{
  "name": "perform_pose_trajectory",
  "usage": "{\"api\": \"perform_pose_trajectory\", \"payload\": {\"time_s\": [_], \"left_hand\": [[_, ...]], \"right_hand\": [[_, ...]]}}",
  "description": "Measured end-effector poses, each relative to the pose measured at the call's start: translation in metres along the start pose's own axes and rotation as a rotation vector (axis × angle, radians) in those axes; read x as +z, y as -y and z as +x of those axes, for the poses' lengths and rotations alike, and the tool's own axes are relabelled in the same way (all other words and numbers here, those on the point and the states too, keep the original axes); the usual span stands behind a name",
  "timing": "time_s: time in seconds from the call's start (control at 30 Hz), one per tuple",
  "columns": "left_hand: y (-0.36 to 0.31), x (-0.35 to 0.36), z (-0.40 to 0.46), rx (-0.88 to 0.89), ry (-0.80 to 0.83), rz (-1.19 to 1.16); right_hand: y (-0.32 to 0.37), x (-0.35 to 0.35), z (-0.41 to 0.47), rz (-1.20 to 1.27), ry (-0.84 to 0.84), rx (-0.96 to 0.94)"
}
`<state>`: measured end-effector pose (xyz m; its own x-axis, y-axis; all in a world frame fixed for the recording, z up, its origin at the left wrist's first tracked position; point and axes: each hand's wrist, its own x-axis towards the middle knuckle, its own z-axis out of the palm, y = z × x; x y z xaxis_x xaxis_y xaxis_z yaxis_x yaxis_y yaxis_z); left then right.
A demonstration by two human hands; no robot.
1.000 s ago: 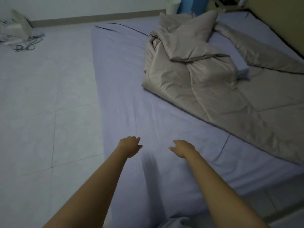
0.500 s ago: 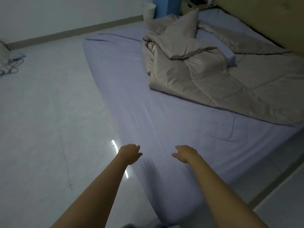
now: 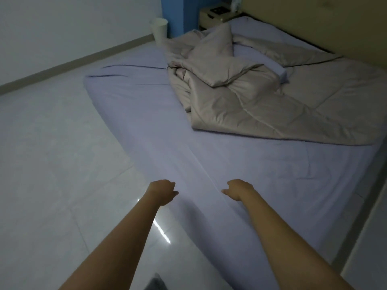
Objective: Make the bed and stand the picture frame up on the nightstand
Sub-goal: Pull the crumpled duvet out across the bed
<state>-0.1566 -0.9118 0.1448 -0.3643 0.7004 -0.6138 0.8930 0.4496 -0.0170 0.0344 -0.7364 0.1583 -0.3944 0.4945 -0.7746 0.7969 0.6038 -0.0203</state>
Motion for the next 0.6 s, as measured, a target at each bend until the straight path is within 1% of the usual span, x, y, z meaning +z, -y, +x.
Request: {"api": "perform_pose_trajectory", "payload": {"time_s": [0.13,0.23,0.4,0.6], "left_hand": [[0.066,-0.041,0.029,0.018,-0.008,0.09],[0.095,-0.064,0.053,0.033,0.026,0.127],[0.104,-0.103,0.113,0.11,0.076,0.178],[0.114,-0.186,0.19,0.178,0.026,0.148]], "right_hand": [[0.05,-0.027,0.015,0.073,-0.017,0.038],[0.066,-0.048,0.025,0.115,-0.007,0.061],[0.059,-0.098,0.059,0.149,0.019,0.112],[0.054,-0.192,0.12,0.176,-0.051,0.135]]}}
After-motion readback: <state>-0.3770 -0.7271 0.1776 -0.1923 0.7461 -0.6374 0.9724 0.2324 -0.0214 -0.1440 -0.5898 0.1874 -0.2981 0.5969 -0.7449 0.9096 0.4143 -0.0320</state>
